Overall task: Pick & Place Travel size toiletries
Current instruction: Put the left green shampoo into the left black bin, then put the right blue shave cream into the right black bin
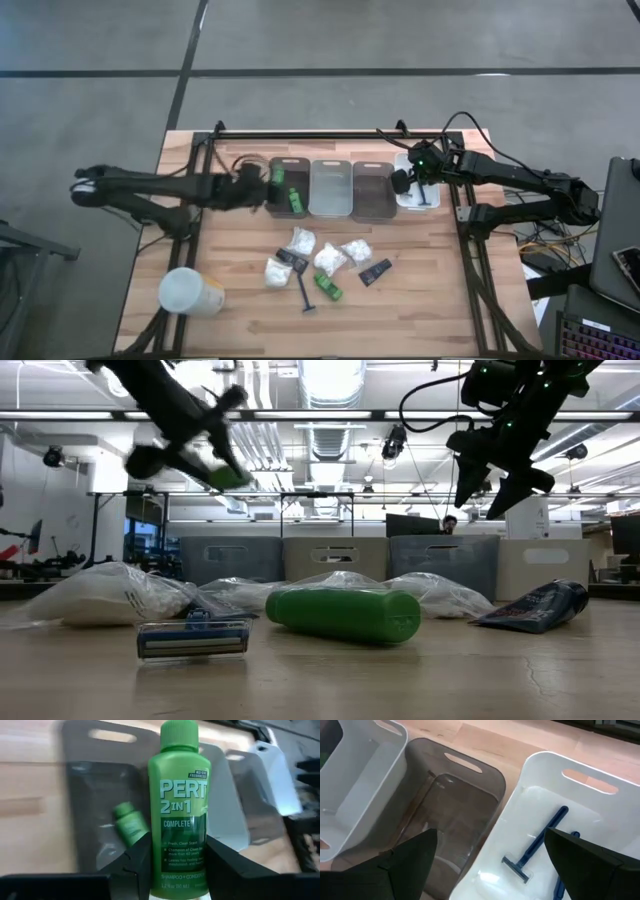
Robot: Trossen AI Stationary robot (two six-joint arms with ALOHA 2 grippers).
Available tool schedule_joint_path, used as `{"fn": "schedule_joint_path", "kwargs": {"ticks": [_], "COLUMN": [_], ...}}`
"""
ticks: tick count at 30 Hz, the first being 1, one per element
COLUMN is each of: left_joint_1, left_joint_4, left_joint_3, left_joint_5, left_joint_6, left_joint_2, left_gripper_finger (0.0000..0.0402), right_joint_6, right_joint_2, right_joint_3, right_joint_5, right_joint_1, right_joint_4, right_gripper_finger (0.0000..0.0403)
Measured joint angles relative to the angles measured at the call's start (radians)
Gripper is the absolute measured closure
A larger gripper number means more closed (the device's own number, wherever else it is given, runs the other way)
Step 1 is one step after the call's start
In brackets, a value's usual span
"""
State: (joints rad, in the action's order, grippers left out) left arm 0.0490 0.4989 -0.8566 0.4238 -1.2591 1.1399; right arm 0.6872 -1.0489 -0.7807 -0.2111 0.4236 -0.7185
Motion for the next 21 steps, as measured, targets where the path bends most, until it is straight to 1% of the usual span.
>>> {"fn": "schedule_joint_path", "kwargs": {"ticks": [2,5,8,10,14,21], "left_joint_1": [0.065,0.121,0.142,0.143,0.143,0.142], "left_joint_4": [-0.066,-0.037,-0.003,-0.002,-0.06,-0.076], "left_joint_3": [0.003,0.005,0.006,0.008,0.005,-0.005], "left_joint_5": [-0.057,-0.066,-0.109,-0.117,-0.111,-0.113], "left_joint_6": [0.066,0.118,0.134,0.132,0.076,0.08], "left_joint_2": [0.042,0.101,0.151,0.181,0.228,0.238], "left_gripper_finger": [0.0263,0.0263,0.0257,0.0246,0.0208,0.0133], "right_joint_6": [0.001,0.013,0.014,0.014,0.02,0.026], "right_joint_2": [0.0,0.0,0.0,0.0,0.0,0.0], "right_joint_3": [0.0,0.0,0.0,0.0,0.002,0.003], "right_joint_5": [0.002,0.008,0.023,0.027,0.027,0.025], "right_joint_1": [0.0,0.0,0.0,0.0,0.0,0.0], "right_joint_4": [0.0,-0.009,-0.015,-0.027,-0.036,-0.034], "right_gripper_finger": [0.0039,0.0039,0.0039,0.0039,0.0039,0.0039]}}
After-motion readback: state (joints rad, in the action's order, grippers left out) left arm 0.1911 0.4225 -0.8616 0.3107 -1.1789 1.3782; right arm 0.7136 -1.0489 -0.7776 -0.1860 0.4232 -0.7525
